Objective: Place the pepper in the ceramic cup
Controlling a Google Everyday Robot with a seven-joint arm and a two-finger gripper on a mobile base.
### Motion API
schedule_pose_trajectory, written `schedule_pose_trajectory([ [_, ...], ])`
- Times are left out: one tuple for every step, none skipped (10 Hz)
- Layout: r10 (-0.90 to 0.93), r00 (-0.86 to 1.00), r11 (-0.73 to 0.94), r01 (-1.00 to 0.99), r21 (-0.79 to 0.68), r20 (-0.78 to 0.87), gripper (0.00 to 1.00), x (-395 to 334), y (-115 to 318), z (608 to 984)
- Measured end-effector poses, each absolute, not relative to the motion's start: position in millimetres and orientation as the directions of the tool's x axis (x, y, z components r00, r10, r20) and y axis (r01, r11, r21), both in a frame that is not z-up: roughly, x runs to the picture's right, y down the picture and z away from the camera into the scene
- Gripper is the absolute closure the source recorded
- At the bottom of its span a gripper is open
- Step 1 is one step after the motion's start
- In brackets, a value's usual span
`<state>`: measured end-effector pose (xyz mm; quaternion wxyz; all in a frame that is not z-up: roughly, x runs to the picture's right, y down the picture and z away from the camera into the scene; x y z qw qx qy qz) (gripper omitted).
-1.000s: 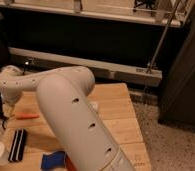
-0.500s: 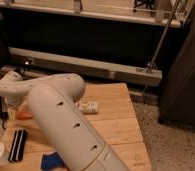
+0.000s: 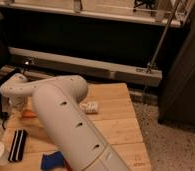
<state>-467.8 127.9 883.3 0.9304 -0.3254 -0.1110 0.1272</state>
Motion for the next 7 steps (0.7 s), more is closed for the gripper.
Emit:
schedule_pose_trajectory([
  [0.31, 0.94, 0.755, -0.153, -0.638, 0.142, 0.76, -471, 128, 878],
  [0.305, 0.94, 0.754, -0.139, -0.642, 0.154, 0.85, -473, 130, 875],
  [0.286, 0.943, 0.753, -0.113, -0.648, 0.168, 0.91, -475, 137, 872],
  [0.264, 0.949, 0.754, -0.09, -0.65, 0.175, 0.92, -474, 144, 872],
  [0.229, 0.956, 0.759, -0.058, -0.648, 0.184, 0.92, -476, 154, 871],
  [0.205, 0.961, 0.764, -0.039, -0.644, 0.184, 0.92, -477, 159, 872],
  [0.179, 0.967, 0.764, -0.02, -0.645, 0.182, 0.92, -477, 168, 873],
])
